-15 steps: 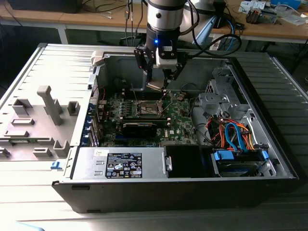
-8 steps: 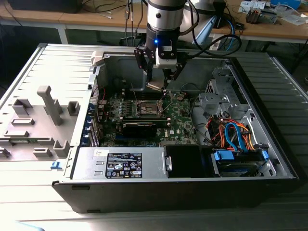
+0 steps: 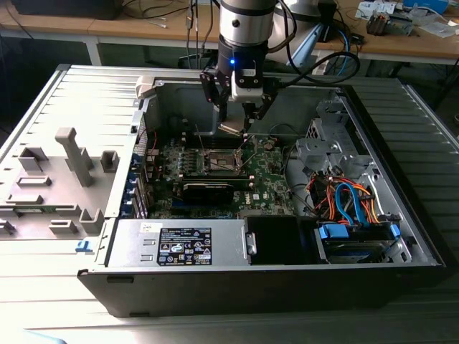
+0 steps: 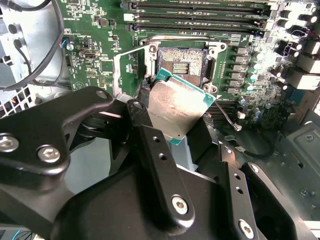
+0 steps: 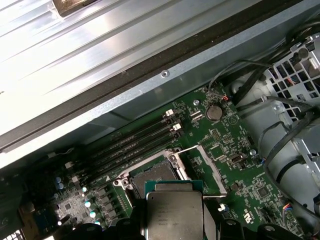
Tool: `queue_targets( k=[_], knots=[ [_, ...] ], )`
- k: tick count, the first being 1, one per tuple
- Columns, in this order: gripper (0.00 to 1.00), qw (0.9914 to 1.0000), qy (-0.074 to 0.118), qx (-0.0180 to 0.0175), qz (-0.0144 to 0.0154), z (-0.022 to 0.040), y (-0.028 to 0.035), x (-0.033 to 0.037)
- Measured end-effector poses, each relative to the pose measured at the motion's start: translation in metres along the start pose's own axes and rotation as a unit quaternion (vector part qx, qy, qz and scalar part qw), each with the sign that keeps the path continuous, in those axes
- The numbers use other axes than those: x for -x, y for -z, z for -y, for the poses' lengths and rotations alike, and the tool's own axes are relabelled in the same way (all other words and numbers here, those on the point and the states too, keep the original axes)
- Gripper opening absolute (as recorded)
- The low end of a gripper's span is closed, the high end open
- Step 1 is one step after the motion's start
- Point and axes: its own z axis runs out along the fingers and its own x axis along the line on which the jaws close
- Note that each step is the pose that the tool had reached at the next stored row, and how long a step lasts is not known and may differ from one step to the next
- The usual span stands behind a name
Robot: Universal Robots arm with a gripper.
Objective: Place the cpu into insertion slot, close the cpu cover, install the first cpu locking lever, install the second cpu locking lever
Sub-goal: 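Place the cpu into insertion slot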
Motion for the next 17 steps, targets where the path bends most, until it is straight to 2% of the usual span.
queue_targets(
  k=[17],
  knots=[
    [0.55, 0.99996, -0.009, 0.0001, 0.0003, 0.0000, -0.0003, 0.0000]
  ],
)
